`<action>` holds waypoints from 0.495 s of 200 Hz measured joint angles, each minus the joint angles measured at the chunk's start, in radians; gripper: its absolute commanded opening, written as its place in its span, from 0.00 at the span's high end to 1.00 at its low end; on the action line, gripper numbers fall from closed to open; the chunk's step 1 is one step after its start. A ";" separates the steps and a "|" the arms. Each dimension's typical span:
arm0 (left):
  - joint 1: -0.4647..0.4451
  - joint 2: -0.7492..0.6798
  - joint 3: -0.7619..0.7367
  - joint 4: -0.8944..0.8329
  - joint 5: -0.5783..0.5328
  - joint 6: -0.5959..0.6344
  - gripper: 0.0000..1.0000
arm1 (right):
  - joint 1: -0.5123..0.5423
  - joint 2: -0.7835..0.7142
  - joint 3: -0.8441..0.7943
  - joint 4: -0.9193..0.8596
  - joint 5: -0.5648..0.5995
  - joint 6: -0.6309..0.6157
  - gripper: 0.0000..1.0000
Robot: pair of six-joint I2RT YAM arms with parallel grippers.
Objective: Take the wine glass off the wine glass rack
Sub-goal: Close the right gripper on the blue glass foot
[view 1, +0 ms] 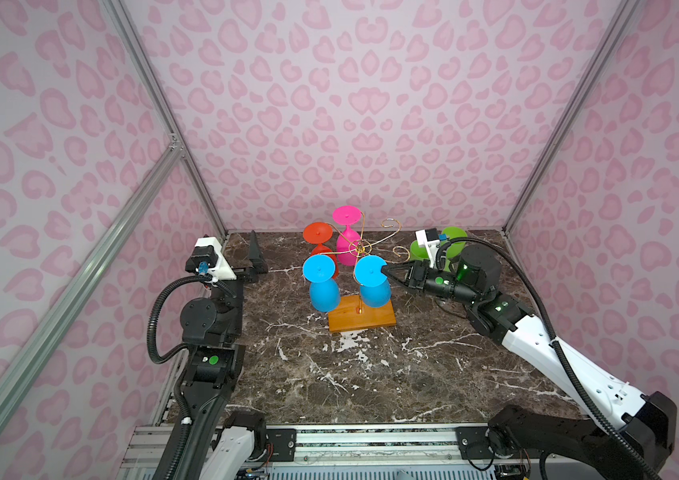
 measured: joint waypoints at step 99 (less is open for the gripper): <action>0.000 -0.005 0.000 0.000 0.000 0.000 0.03 | 0.000 -0.005 -0.026 0.052 -0.001 0.092 1.00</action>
